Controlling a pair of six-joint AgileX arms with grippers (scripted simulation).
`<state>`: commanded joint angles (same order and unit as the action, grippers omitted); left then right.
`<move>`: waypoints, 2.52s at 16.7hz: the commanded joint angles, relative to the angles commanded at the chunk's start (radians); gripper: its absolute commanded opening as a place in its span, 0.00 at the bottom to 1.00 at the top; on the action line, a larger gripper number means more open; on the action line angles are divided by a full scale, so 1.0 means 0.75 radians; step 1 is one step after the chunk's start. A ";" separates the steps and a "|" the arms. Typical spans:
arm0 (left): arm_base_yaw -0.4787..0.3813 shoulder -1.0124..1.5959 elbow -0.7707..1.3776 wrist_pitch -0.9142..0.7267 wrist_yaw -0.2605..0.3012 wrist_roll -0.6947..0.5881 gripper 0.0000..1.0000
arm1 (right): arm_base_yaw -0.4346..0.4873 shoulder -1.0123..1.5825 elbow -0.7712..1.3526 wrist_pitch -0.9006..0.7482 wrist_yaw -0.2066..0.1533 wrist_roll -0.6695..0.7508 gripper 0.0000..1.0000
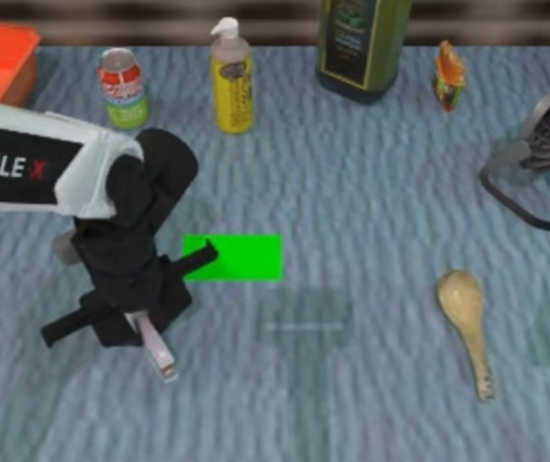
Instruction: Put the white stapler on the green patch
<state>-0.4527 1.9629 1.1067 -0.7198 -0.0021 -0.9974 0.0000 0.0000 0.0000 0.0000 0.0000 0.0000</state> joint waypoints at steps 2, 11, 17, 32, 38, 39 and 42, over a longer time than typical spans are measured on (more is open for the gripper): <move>0.000 0.000 0.000 0.000 0.000 0.000 0.00 | 0.000 0.000 0.000 0.000 0.000 0.000 1.00; 0.009 -0.103 0.167 -0.282 -0.001 -0.007 0.00 | 0.000 0.000 0.000 0.000 0.000 0.000 1.00; 0.022 -0.209 0.301 -0.508 -0.001 -0.007 0.00 | 0.000 0.000 0.000 0.000 0.000 0.000 1.00; -0.036 0.239 0.985 -0.789 -0.006 -0.891 0.00 | 0.000 0.000 0.000 0.000 0.000 0.000 1.00; -0.053 0.445 1.360 -0.920 -0.007 -1.359 0.00 | 0.000 0.000 0.000 0.000 0.000 0.000 1.00; -0.054 0.459 1.389 -0.928 -0.007 -1.388 0.00 | 0.000 0.000 0.000 0.000 0.000 0.000 1.00; -0.054 0.466 1.405 -0.932 -0.007 -1.405 0.00 | 0.000 0.000 0.000 0.000 0.000 0.000 1.00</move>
<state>-0.4933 2.3124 2.1607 -1.4189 -0.0077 -2.0515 0.0000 0.0000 0.0000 0.0000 0.0000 0.0000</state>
